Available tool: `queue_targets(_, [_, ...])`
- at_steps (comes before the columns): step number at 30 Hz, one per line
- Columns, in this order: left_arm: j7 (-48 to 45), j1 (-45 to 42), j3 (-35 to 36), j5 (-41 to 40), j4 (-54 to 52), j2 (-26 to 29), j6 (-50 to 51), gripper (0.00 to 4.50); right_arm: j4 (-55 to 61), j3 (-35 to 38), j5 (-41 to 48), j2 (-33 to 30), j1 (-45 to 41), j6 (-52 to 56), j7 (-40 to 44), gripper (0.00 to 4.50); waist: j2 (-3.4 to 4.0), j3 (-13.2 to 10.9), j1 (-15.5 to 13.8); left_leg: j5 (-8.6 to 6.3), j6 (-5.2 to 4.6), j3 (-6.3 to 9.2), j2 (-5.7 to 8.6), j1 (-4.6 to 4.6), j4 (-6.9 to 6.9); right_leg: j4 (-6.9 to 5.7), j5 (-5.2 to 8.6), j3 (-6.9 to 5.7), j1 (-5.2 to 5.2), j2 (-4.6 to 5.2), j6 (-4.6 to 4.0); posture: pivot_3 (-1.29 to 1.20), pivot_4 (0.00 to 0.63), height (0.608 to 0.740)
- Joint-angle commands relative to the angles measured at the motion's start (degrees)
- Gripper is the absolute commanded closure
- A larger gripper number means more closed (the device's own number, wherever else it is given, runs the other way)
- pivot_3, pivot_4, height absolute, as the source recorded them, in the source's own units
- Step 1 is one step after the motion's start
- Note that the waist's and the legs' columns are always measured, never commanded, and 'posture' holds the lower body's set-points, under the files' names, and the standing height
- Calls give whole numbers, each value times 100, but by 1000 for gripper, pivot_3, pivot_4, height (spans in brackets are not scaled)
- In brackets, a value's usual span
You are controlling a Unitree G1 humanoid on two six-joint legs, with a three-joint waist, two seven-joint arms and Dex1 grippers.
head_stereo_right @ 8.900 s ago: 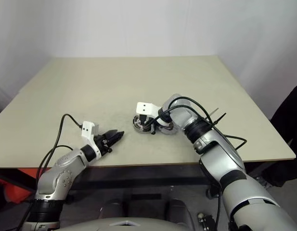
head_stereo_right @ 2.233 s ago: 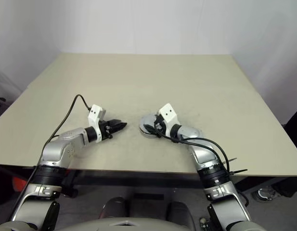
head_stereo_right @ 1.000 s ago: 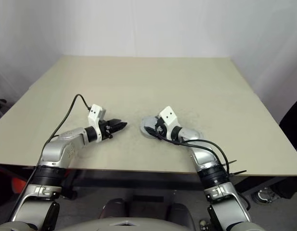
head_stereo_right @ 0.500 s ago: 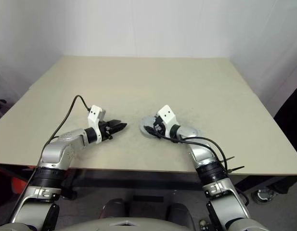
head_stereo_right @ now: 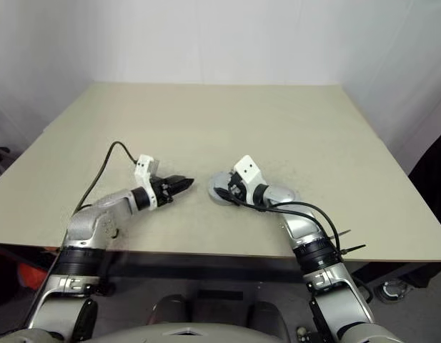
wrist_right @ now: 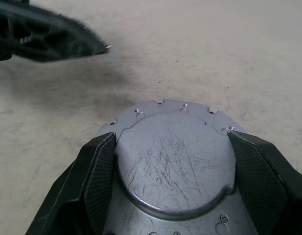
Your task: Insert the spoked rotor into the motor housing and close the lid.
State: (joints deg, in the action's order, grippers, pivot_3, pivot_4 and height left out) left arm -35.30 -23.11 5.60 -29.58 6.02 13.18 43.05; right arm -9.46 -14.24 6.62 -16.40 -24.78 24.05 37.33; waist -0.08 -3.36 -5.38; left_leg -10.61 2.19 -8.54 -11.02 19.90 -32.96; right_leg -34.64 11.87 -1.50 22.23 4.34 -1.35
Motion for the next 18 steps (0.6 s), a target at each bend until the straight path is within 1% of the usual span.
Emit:
queue_targets(1, [89, -313, 167, -300, 20, -151, 174, 2863, -313, -121, -266, -120, 131, 258, -88, 1351, 0, 0, 3, 0, 0, 0, 1, 0, 0, 0, 0, 0, 0, 0, 0, 0, 0, 740])
queue_targets(4, [14, -393, 22, -297, 124, -229, 234, 3905, -299, -133, -267, -122, 142, 253, -112, 1351, 4, 3, 5, 0, 0, 0, 3, -1, 2, 1, 1, 0, 1, 0, 1, 0, 0, 740])
queue_targets(6, [-6, -497, 28, -356, 275, -314, 305, 4485, -288, -115, -271, -126, 153, 247, -142, 1351, 4, 3, 5, 0, 0, -1, 3, 0, 7, 5, 1, 0, 2, -1, 2, 0, 0, 740])
queue_targets(14, [-55, -622, -235, -281, 868, -339, 821, 4485, -239, -97, -267, -99, 169, 247, -220, 1351, 4, 3, 3, 0, 0, 0, 6, 4, 15, 18, 2, 0, 6, 0, 4, 0, 0, 740])
queue_targets(18, [148, -506, -432, 38, 1030, -244, 829, 4485, -176, -29, -221, -95, 149, 301, -251, 1351, 8, 8, 0, 0, 0, 0, 4, 3, 23, 27, 2, 0, 3, 0, 4, 0, 0, 740])
